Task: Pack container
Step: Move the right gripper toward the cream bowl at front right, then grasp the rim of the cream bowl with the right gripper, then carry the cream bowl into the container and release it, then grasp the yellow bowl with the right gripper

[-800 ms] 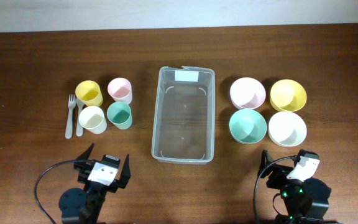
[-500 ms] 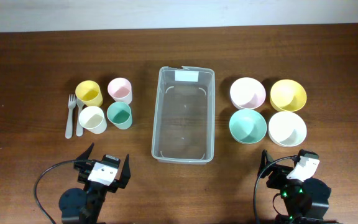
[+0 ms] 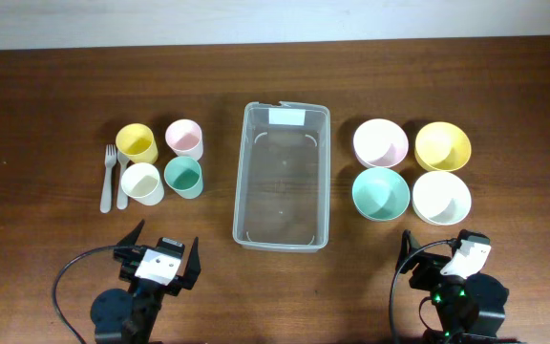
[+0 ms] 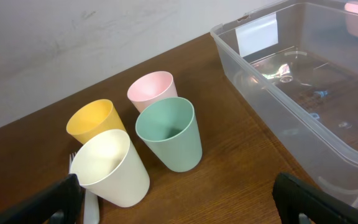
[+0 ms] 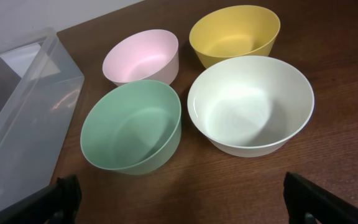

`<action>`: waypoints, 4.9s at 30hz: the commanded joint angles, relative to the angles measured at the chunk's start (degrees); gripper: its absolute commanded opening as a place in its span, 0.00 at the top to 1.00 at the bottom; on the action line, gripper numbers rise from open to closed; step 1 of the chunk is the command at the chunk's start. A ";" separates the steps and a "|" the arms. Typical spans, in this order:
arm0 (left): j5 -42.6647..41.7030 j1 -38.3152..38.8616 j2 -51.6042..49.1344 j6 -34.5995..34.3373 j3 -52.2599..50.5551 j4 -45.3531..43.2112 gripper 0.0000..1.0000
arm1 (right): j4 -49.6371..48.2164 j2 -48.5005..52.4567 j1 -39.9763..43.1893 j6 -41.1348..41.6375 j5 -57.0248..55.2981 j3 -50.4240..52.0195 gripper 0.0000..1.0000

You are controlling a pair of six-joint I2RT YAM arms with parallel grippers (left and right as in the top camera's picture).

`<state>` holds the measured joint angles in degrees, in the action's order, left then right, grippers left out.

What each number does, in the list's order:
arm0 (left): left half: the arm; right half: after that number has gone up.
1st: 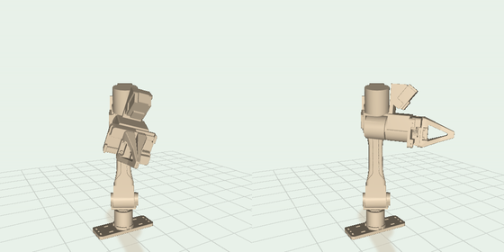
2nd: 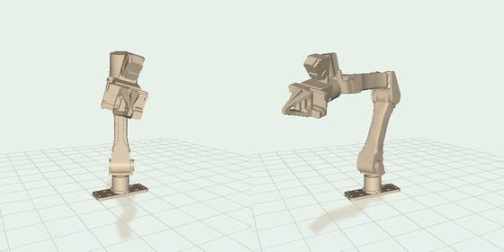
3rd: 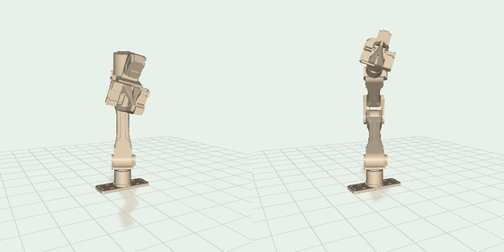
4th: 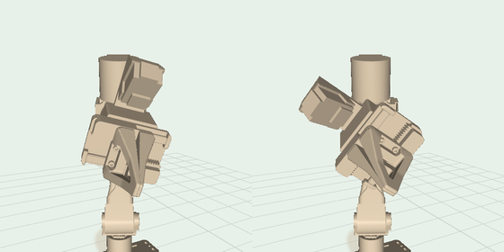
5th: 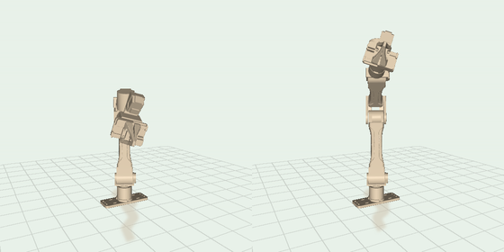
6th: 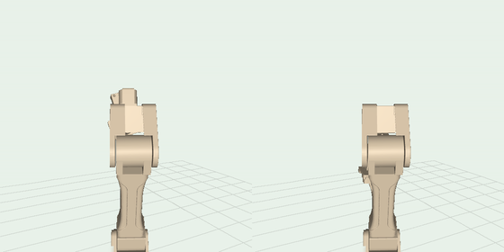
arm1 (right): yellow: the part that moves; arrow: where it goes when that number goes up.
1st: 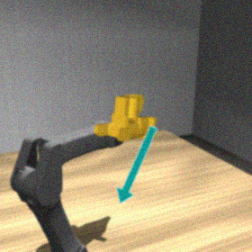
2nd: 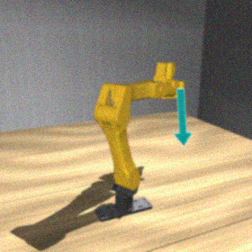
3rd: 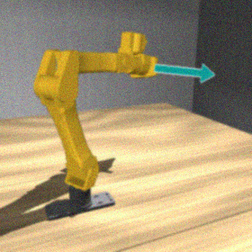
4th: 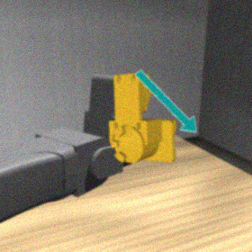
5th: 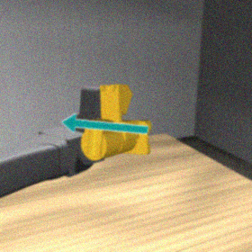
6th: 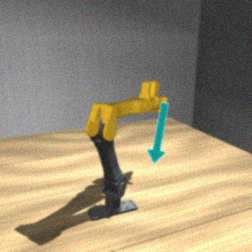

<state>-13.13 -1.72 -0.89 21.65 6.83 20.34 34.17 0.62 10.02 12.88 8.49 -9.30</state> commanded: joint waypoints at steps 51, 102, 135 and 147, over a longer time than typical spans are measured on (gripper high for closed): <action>-0.63 0.22 0.52 -0.57 -0.59 -0.15 0.00 | 21.07 107.60 21.14 -0.31 6.29 -62.16 0.21; -0.63 0.22 0.52 -0.57 -0.59 -0.15 0.00 | 16.59 116.48 -29.44 6.93 10.36 -95.01 0.96; -0.63 0.22 0.52 -0.55 -0.59 -0.15 0.00 | 33.53 108.30 -4.87 0.90 2.58 -104.48 0.31; -0.63 0.22 0.52 -0.57 -0.59 -0.15 0.00 | 35.76 122.55 13.90 1.40 3.06 -95.78 0.27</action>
<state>-13.15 -1.72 -0.80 21.65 6.57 20.29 70.32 118.91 21.82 13.80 11.55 -107.18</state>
